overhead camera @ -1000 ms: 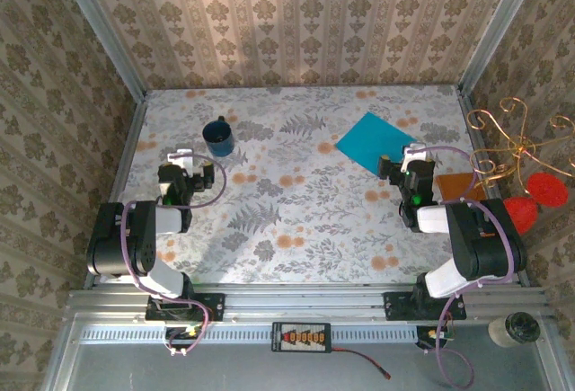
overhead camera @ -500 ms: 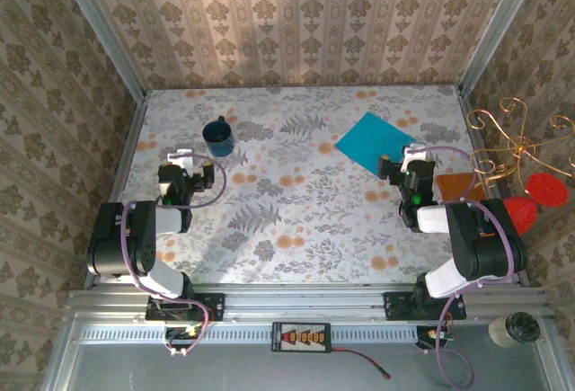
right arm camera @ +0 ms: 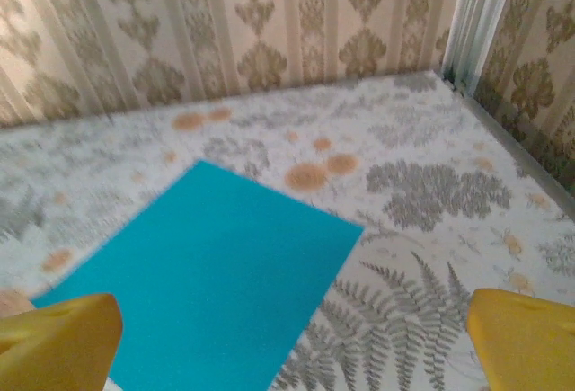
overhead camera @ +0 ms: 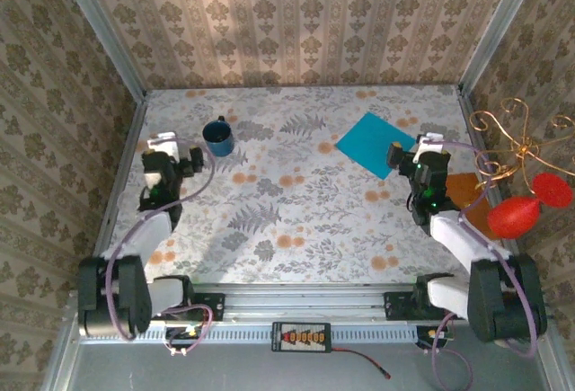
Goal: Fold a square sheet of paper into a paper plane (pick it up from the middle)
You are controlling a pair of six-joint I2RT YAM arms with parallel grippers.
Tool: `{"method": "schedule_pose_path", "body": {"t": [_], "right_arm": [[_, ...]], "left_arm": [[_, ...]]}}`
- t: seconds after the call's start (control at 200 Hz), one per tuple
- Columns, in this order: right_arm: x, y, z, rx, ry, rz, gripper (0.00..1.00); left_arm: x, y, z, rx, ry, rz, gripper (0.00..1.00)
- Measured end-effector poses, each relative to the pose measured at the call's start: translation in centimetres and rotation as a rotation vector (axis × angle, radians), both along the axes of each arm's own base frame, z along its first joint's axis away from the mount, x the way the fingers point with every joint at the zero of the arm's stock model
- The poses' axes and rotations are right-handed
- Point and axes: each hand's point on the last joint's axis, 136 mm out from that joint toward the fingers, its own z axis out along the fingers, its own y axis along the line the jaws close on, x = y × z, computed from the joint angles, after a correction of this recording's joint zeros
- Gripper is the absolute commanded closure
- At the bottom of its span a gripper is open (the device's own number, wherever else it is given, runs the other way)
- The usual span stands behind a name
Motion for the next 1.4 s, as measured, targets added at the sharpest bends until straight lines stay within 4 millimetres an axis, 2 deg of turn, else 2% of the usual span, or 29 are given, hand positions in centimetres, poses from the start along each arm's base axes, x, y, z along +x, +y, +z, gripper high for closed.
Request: {"method": "schedule_pose_path", "body": {"t": [0.045, 0.115, 0.155, 0.22, 0.305, 0.37, 0.41, 0.5, 0.63, 0.74, 0.82, 0.94, 1.035, 1.18, 1.265, 1.4], "right_arm": [[-0.4, 0.3, 1.7, 0.038, -0.015, 0.000, 0.00], [-1.0, 0.9, 3.1, 0.103, -0.009, 0.011, 0.00], [-1.3, 1.4, 3.7, 0.138, 0.002, 0.025, 0.01], [-1.6, 2.8, 4.2, 0.196, 0.036, 0.067, 0.03], [-1.7, 5.1, 4.0, 0.246, 0.098, 0.131, 0.02], [-1.8, 7.4, 3.1, 0.265, 0.159, 0.187, 0.01], [-1.8, 8.9, 2.0, 0.270, 0.211, 0.221, 0.01], [-1.9, 10.9, -0.4, 0.284, 0.303, 0.256, 0.01], [-1.9, 12.5, -4.0, 0.299, 0.412, 0.257, 0.01], [-1.6, 13.0, -5.8, 0.300, 0.475, 0.227, 0.00], [-0.6, 13.3, -6.6, 0.302, 0.500, 0.203, 0.00], [2.1, 13.7, -7.7, 0.297, 0.543, 0.150, 0.02], [4.8, 13.7, -8.4, 0.301, 0.570, 0.098, 0.12], [8.8, 11.7, -9.6, 0.324, 0.587, -0.003, 0.25], [10.5, 10.2, -10.5, 0.335, 0.608, -0.054, 0.38], [12.7, 8.3, -11.9, 0.353, 0.642, -0.114, 0.43]], "left_arm": [[-0.3, 0.0, 2.2, -0.054, -0.010, 0.014, 0.00], [-0.9, -0.2, 4.5, -0.133, -0.003, 0.026, 0.00], [-1.3, -0.4, 5.4, -0.178, 0.005, 0.025, 0.00], [-2.0, -1.1, 5.7, -0.247, 0.036, 0.005, 0.00], [-3.4, -2.4, 4.2, -0.331, 0.125, -0.039, 0.00], [-4.1, -3.4, 2.9, -0.382, 0.190, -0.072, 0.00], [-4.6, -4.2, 1.8, -0.419, 0.234, -0.098, 0.00], [-5.7, -5.2, 0.0, -0.468, 0.307, -0.131, 0.00], [-7.0, -6.1, -1.9, -0.504, 0.384, -0.152, 0.00], [-7.3, -6.7, -2.0, -0.516, 0.400, -0.172, 0.00], [-7.4, -7.1, -2.0, -0.519, 0.404, -0.187, 0.00], [-7.5, -8.0, -2.2, -0.524, 0.419, -0.215, 0.00], [-7.5, -9.1, -2.8, -0.521, 0.448, -0.244, 0.00], [-7.8, -10.9, -4.1, -0.515, 0.508, -0.284, 0.00], [-8.0, -11.9, -4.9, -0.507, 0.541, -0.307, 0.00], [-8.4, -13.3, -6.2, -0.494, 0.595, -0.335, 0.00]]}}
